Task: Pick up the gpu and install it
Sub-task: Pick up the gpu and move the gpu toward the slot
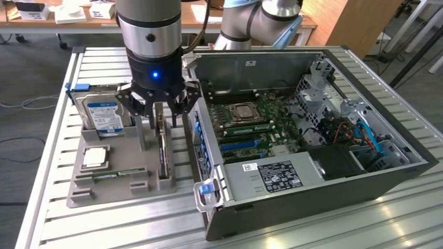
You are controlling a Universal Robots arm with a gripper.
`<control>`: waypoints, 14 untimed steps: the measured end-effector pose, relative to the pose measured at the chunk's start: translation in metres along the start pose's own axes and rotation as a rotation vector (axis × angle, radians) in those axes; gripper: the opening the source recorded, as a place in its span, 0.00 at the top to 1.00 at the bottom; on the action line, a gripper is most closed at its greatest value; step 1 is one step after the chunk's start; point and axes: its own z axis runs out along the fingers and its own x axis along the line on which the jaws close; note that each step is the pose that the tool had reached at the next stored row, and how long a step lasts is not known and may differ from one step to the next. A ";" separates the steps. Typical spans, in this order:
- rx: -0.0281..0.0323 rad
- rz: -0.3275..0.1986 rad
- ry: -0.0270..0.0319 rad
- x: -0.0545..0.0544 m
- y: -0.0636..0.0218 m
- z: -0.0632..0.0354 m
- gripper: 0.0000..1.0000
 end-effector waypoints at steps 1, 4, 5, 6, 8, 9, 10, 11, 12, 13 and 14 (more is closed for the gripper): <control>0.0000 0.000 0.0001 0.000 0.0000 0.0004 0.53; 0.0001 0.000 0.0002 0.000 -0.0002 0.0005 0.53; 0.0000 0.000 0.0001 0.000 -0.0007 0.0006 0.53; 0.0000 0.000 0.0002 0.000 -0.0015 0.0005 0.53; 0.0000 0.000 0.0002 0.001 -0.0026 0.0005 0.53; 0.0000 0.000 0.0002 0.002 -0.0031 0.0006 0.53; -0.0001 0.000 0.0000 0.002 -0.0033 0.0010 0.53; -0.0002 0.000 -0.0001 0.002 -0.0034 0.0022 0.53; 0.0001 0.000 0.0002 0.002 -0.0035 0.0039 0.53; 0.0000 0.000 0.0002 0.002 -0.0036 0.0057 0.53; 0.0000 0.000 0.0003 0.002 -0.0038 0.0075 0.53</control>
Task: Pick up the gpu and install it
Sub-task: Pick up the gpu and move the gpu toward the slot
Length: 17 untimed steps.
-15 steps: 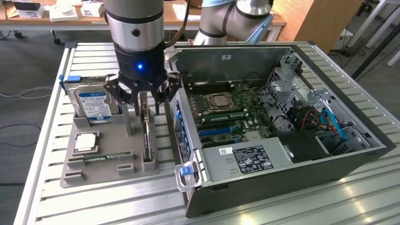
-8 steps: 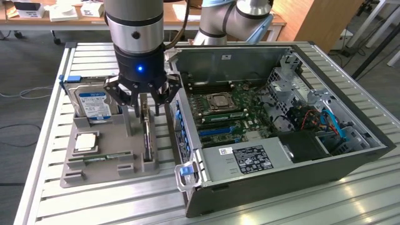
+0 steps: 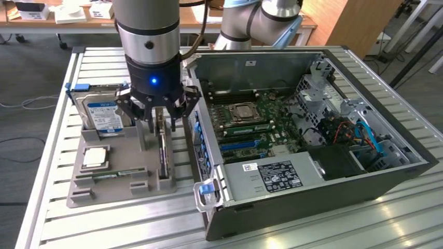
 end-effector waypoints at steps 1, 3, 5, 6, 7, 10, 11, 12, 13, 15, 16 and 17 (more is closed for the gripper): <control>0.0000 0.000 0.0001 0.000 -0.0001 0.0018 0.53; 0.0000 0.000 0.0003 0.000 -0.0003 0.0055 0.53; 0.0001 0.000 0.0008 0.000 -0.0005 0.0091 0.53; 0.0001 0.000 0.0011 0.000 -0.0006 0.0109 0.53; 0.0001 0.000 0.0015 0.000 -0.0006 0.0127 0.53; 0.0002 0.000 0.0027 0.000 -0.0009 0.0172 0.53; 0.0003 0.000 0.0030 0.000 -0.0009 0.0177 0.53; 0.0004 0.000 0.0031 0.000 -0.0009 0.0177 0.53; 0.0004 0.000 0.0032 0.000 -0.0009 0.0177 0.53; 0.0003 0.000 0.0031 0.000 -0.0009 0.0180 0.53; 0.0001 0.000 0.0029 0.001 -0.0010 0.0184 0.53; 0.0001 0.000 0.0029 0.002 -0.0010 0.0188 0.53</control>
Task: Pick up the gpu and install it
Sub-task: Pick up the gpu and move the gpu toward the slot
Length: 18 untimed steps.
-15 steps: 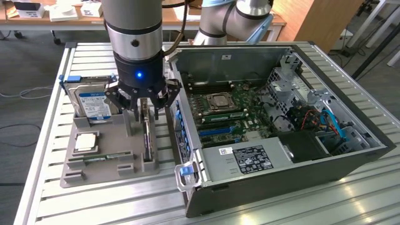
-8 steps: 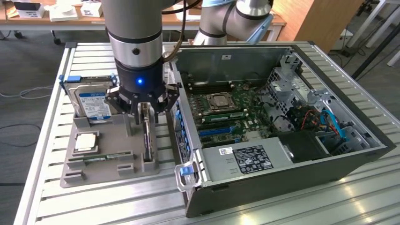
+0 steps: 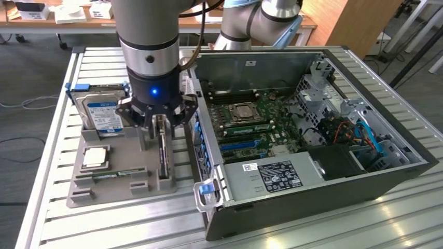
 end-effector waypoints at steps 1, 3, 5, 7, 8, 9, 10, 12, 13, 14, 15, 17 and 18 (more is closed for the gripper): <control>0.0001 0.000 0.0001 0.001 0.0000 0.0003 0.53; 0.0000 0.000 0.0000 0.001 -0.0002 0.0014 0.53; 0.0001 0.000 0.0001 0.002 -0.0004 0.0050 0.53; 0.0001 0.000 0.0002 0.002 -0.0005 0.0085 0.53; 0.0001 0.000 0.0002 0.002 -0.0006 0.0103 0.53; 0.0001 0.000 0.0002 0.002 -0.0007 0.0121 0.53; 0.0002 0.000 0.0002 0.002 -0.0008 0.0139 0.53; 0.0001 0.000 0.0001 0.002 -0.0009 0.0174 0.53; 0.0001 0.000 0.0001 0.002 -0.0010 0.0189 0.53; 0.0001 0.000 0.0001 0.002 -0.0010 0.0204 0.53; 0.0002 0.000 0.0001 0.002 -0.0011 0.0220 0.53; 0.0003 0.000 0.0002 0.002 -0.0013 0.0252 0.53; 0.0002 0.000 0.0001 0.002 -0.0013 0.0269 0.53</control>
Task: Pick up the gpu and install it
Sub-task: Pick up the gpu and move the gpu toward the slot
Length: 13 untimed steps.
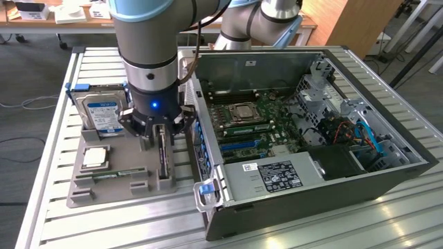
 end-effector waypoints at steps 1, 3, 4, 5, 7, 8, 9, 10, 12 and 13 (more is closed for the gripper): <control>0.0000 0.000 0.0000 0.000 -0.0001 0.0018 0.53; 0.0002 0.000 0.0000 0.000 -0.0002 0.0049 0.53; 0.0003 0.000 0.0000 0.000 -0.0003 0.0063 0.53; 0.0002 0.000 0.0000 0.000 -0.0003 0.0075 0.53; 0.0005 0.000 0.0002 0.000 -0.0004 0.0084 0.53; 0.0005 0.000 0.0002 0.000 -0.0004 0.0087 0.53; 0.0003 0.000 0.0000 0.000 -0.0004 0.0091 0.53; 0.0001 0.000 -0.0002 0.000 -0.0004 0.0099 0.53; 0.0003 0.000 0.0000 0.000 -0.0006 0.0132 0.53; 0.0003 0.000 0.0000 0.000 -0.0007 0.0146 0.53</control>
